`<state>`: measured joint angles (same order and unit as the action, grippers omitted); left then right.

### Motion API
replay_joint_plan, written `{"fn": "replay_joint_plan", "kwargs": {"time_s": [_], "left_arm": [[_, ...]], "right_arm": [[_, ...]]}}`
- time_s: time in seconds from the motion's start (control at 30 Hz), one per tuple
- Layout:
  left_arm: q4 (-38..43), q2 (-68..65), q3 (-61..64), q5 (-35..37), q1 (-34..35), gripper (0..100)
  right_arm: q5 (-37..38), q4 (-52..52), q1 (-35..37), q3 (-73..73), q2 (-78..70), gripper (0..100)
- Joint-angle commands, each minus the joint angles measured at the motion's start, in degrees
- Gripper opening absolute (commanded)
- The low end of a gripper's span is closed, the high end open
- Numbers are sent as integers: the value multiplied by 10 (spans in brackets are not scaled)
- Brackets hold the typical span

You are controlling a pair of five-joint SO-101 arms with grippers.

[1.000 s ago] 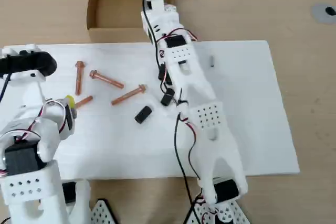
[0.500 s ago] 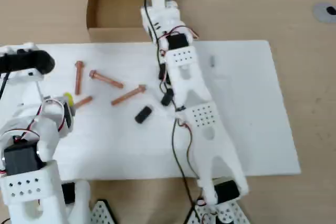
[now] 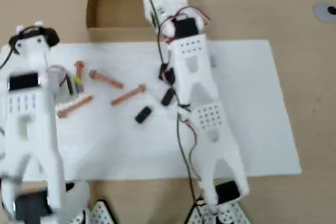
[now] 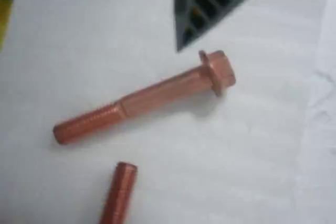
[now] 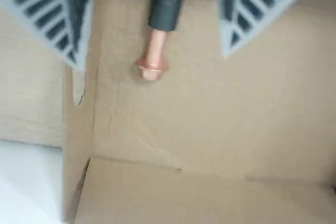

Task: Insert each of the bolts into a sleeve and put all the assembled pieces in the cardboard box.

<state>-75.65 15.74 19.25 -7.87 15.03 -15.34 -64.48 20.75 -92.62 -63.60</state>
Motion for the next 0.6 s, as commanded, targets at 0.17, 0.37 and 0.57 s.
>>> {"fn": "replay_joint_plan", "kwargs": {"time_s": [0.17,0.37,0.57], "left_arm": [[-40,-262,-278,-57,5,231],[-34,-368,-364,-88,6,231],[-18,-480,-459,-98,1,231]], "right_arm": [[-76,-140,-7,-29,177,207],[-75,-238,-9,-29,224,207],[-73,-266,-9,-29,235,206]]}}
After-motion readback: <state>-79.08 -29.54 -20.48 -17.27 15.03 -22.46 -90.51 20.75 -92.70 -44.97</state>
